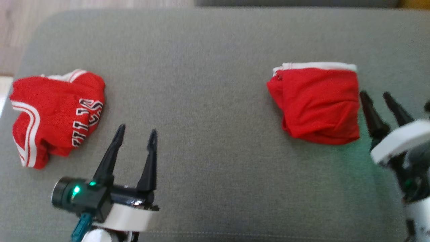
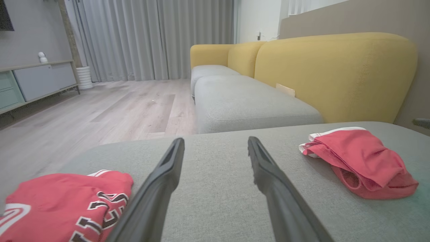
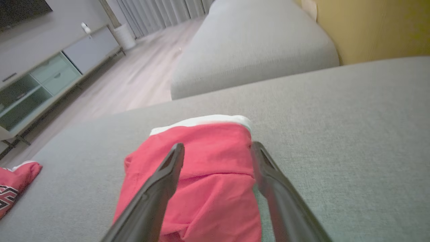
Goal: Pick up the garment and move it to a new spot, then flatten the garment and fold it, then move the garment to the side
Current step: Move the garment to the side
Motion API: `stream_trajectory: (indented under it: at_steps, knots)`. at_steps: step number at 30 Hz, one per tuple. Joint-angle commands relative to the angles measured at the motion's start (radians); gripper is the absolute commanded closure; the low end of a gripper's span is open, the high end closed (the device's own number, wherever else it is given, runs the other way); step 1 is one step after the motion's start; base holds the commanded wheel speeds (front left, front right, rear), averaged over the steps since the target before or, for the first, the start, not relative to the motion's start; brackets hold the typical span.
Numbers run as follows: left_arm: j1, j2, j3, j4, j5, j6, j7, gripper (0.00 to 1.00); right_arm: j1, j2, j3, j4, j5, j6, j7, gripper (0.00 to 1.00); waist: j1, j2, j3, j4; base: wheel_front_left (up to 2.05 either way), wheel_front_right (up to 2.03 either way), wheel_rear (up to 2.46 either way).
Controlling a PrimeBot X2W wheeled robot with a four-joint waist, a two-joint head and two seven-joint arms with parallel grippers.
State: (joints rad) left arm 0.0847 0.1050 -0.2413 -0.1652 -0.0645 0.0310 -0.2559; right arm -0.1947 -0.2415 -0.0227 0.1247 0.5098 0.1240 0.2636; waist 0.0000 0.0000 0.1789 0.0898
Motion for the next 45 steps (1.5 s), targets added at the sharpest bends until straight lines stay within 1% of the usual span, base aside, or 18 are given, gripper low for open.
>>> stream_trajectory:
  at_steps: [1, 4, 8, 11, 14, 15, 16, 17, 20, 23, 24, 30, 33, 36, 39, 45]
  knots:
    - [-0.054, -0.005, 0.022, -0.036, -0.002, -0.010, -0.006, 0.00, -0.055, -0.037, 0.000, -0.004, 0.016, 0.007, 0.062, 0.00, 0.0000, 0.0000, 0.061, 0.016, 0.00, 0.00, 0.00]
    - [-0.087, -0.012, 0.005, -0.033, -0.003, -0.021, -0.006, 0.00, -0.110, -0.073, -0.022, 0.044, 0.021, 0.007, 0.184, 0.00, 0.0000, 0.0000, 0.093, 0.032, 0.00, 0.00, 0.00]
    - [-0.118, -0.022, -0.010, -0.030, -0.007, -0.027, -0.006, 0.00, -0.139, -0.108, -0.043, 0.075, 0.015, 0.007, 0.285, 0.00, 0.0000, 0.0000, 0.130, 0.051, 0.00, 0.00, 0.00]
    - [-0.129, -0.027, -0.015, -0.028, -0.009, -0.030, -0.006, 0.00, -0.140, -0.109, -0.047, 0.085, 0.014, 0.007, 0.322, 0.00, 0.0000, 0.0000, 0.151, 0.060, 0.00, 0.00, 0.00]
    - [-0.137, -0.030, -0.016, -0.031, -0.008, -0.030, -0.006, 0.00, -0.152, -0.100, -0.042, 0.090, 0.010, 0.007, 0.331, 0.00, 0.0000, 0.0000, 0.175, 0.061, 0.00, 0.00, 0.00]
    - [-0.141, -0.031, -0.016, -0.033, -0.009, -0.032, -0.006, 0.00, -0.160, -0.099, -0.038, 0.091, 0.006, 0.007, 0.331, 0.15, 0.0000, 0.0000, 0.187, 0.060, 0.00, 0.00, 0.00]
    - [-0.145, -0.031, -0.019, -0.035, -0.010, -0.035, -0.006, 0.00, -0.169, -0.101, -0.037, 0.090, -0.004, 0.007, 0.323, 0.96, 0.0000, 0.0000, 0.198, 0.059, 0.00, 0.00, 0.00]
    - [-0.151, -0.032, -0.023, -0.037, -0.011, -0.040, -0.006, 0.00, -0.176, -0.110, -0.034, 0.091, -0.024, 0.007, 0.315, 1.00, 0.0000, 0.0000, 0.207, 0.059, 0.00, 0.00, 0.00]
    - [-0.170, -0.037, -0.032, -0.049, -0.017, -0.047, -0.006, 0.00, -0.194, -0.154, -0.038, 0.078, -0.084, 0.007, 0.288, 1.00, 0.0000, 0.0000, 0.235, 0.050, 0.00, 0.00, 0.00]
    - [-0.191, -0.043, -0.045, -0.074, -0.026, -0.051, -0.006, 0.00, -0.211, -0.220, -0.062, 0.050, -0.149, 0.007, 0.273, 1.00, 0.0000, 0.0000, 0.268, 0.030, 0.00, 0.00, 0.00]
    - [-0.191, -0.043, -0.045, -0.074, -0.026, -0.051, -0.006, 0.00, -0.211, -0.220, -0.062, 0.050, -0.149, 0.007, 0.273, 1.00, 0.0000, 0.0000, 0.268, 0.030, 0.00, 0.00, 0.00]
    - [-0.258, -0.051, -0.093, -0.139, -0.043, -0.054, -0.006, 0.00, -0.225, -0.383, -0.129, -0.040, -0.207, 0.007, 0.316, 1.00, 0.0000, 0.0000, 0.352, -0.008, 0.00, 0.00, 0.00]
    - [-0.297, -0.053, -0.124, -0.163, -0.043, -0.058, -0.006, 0.00, -0.222, -0.442, -0.188, -0.086, -0.232, 0.007, 0.346, 1.00, 0.0000, 0.0000, 0.392, -0.016, 0.00, 0.00, 0.00]
    - [-0.336, -0.054, -0.156, -0.183, -0.014, -0.063, -0.006, 0.00, -0.211, -0.480, -0.258, -0.126, -0.264, 0.007, 0.364, 1.00, 0.0000, 0.0000, 0.423, -0.017, 0.00, 0.00, 0.00]
    - [-0.356, -0.054, -0.177, -0.194, -0.002, -0.061, -0.006, 0.00, -0.187, -0.500, -0.322, -0.160, -0.302, 0.007, 0.365, 1.00, 0.0000, 0.0000, 0.441, -0.017, 0.00, 0.00, 0.00]
    - [-0.374, -0.054, -0.193, -0.203, 0.004, -0.067, -0.006, 0.00, -0.133, -0.511, -0.420, -0.189, -0.366, 0.007, 0.341, 1.00, 0.0000, 0.0000, 0.458, -0.008, 0.00, 0.00, 0.00]
